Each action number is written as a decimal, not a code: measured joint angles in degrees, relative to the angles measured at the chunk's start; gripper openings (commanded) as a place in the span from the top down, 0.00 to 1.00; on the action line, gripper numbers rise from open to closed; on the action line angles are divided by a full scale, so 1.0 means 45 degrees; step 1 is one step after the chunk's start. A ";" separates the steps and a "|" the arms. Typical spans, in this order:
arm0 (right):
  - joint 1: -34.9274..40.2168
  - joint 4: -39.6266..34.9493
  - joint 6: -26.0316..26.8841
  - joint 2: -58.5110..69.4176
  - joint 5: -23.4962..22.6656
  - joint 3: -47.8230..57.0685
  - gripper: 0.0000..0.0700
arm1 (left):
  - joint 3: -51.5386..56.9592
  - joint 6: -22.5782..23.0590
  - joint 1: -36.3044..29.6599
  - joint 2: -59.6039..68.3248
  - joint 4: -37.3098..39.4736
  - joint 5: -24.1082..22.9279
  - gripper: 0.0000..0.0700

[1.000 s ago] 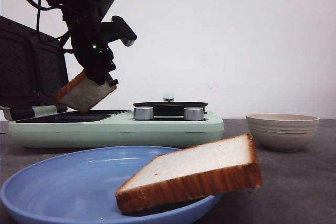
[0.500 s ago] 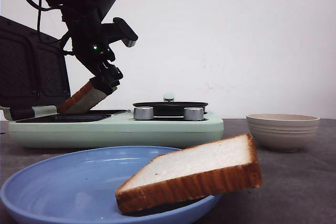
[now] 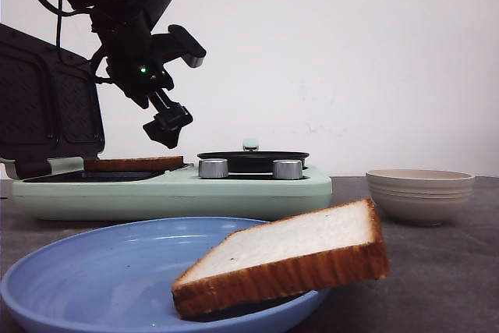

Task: Make breakfast with bread and shrimp
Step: 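Raise the left gripper away from the press, then grasp the remaining bread slice on the blue plate with the right gripper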

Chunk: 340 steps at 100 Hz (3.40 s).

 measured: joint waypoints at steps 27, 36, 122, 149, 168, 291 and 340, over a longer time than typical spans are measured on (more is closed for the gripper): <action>0.0000 0.0000 0.0000 0.0000 0.0005 0.0000 0.35 | 0.0753 -0.1773 -0.0010 0.0019 -0.0214 0.0238 0.00; 0.0000 0.0015 0.0000 0.0000 0.0005 0.0000 0.35 | 0.1132 -0.2370 -0.0010 -0.0068 -0.0748 0.0253 0.05; 0.0000 0.0102 0.0005 0.0000 -0.0165 0.0000 0.35 | 0.1588 -0.7995 0.3201 -0.4906 -0.6824 0.6139 0.05; 0.0000 0.0102 0.0160 0.0364 -0.1054 0.0000 0.35 | 0.0612 -0.8291 0.3857 -0.6577 -0.5649 0.7616 0.05; 0.0019 0.0437 0.0593 0.1073 -0.2259 -0.0005 0.35 | -0.1817 -0.8752 0.4226 -0.8296 -0.4250 0.7626 0.05; 0.5901 0.7227 0.4541 0.5858 -0.4687 -0.3395 0.31 | -0.8476 -0.9942 0.4517 -1.5970 -0.3390 0.7193 0.05; 0.6086 0.8884 0.5144 0.7368 -0.4469 -0.3400 0.87 | -0.8476 -0.9942 0.4517 -1.5970 -0.3390 0.7189 0.05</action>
